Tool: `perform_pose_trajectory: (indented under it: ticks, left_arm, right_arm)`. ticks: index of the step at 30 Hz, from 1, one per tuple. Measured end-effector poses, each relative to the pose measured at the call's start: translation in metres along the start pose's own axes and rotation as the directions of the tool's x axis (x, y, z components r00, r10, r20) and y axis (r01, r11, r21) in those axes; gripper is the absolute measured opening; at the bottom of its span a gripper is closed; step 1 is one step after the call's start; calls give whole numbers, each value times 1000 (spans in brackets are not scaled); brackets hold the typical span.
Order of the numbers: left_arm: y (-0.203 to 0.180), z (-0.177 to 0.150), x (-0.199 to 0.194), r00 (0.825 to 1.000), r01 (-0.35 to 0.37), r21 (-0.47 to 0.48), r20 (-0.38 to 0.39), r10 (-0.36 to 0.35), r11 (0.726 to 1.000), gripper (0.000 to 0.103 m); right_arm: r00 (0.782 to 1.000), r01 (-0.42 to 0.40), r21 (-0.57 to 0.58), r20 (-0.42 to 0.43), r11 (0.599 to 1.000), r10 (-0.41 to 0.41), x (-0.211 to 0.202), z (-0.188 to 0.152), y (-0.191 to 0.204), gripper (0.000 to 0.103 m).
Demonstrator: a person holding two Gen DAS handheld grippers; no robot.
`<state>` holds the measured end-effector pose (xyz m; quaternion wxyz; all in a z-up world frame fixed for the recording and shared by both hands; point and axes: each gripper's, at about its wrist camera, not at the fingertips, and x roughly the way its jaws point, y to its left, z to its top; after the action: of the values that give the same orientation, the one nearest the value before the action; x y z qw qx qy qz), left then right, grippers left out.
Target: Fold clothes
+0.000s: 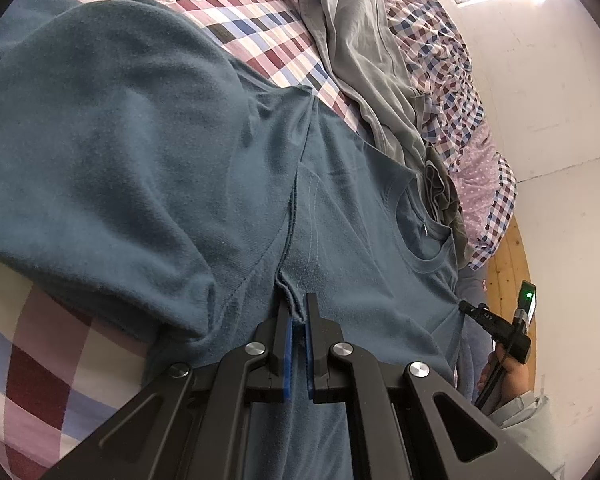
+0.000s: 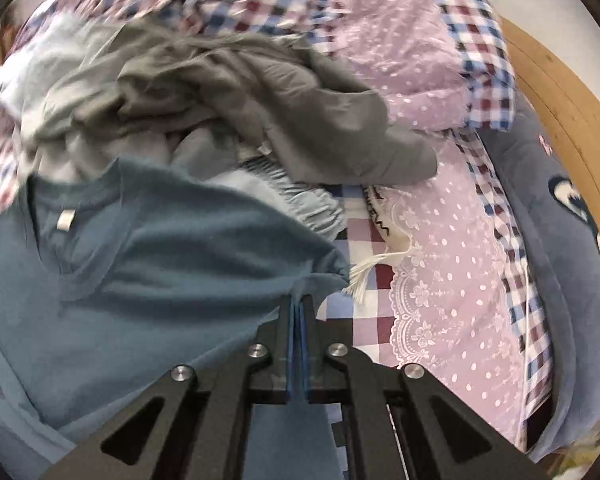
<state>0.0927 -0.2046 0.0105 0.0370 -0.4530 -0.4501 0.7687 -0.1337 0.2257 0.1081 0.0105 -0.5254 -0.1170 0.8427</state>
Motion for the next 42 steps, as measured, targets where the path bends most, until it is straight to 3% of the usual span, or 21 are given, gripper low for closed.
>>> perform_pose_trajectory:
  ticks: [4,6,11,22,25,27,29,31,32,33,37,42]
  left_arm:
    - [0,0,0,1000,-5,3,3,5,1000,3]
    - [0,0,0,1000,-5,4,2,5,1000,3]
    - [-1,0,0,1000,-9,10,5,9,1000,4]
    - [-3,-1,0,999,-33,33,11,32,999,4]
    - [-4,-1,0,999,-37,35,11,37,999,4]
    - [-5,-1,-1,999,-37,39,16,36,999,4]
    - [-7,0,-3,999,-34,43,24,33,999,4]
    - [-6,1,-6,999,-36,40,35,35,999,5]
    - [-5,1,-6,999,-36,37,34,35,999,5]
    - [-4,2,-7,999,-36,34,32,35,999,5]
    - [-2,3,-9,999,-33,24,24,33,999,6]
    - [-2,1,-11,999,-33,30,24,32,999,10]
  right_arm:
    - [998,21,155,50,988,-29,-7,2,-34,0]
    - [995,72,189,59,979,-84,-7,3,-49,0]
    - [991,114,256,34,960,-127,9,-1,-73,0]
    - [976,195,234,51,952,-213,23,3,-78,0]
    - [984,149,263,57,953,-170,19,1,-86,3]
    - [988,115,283,64,952,-138,14,-3,-89,16]
    - [992,68,301,81,951,-96,8,-10,-88,19]
    - [993,3,316,107,949,-39,-1,-21,-81,27]
    - [992,-34,323,125,946,-8,-6,-27,-77,37]
    - [989,-70,325,145,943,23,-12,-35,-72,39]
    - [960,-223,284,230,933,160,-40,-72,-34,41]
    - [905,-393,176,251,903,345,-57,-120,29,43]
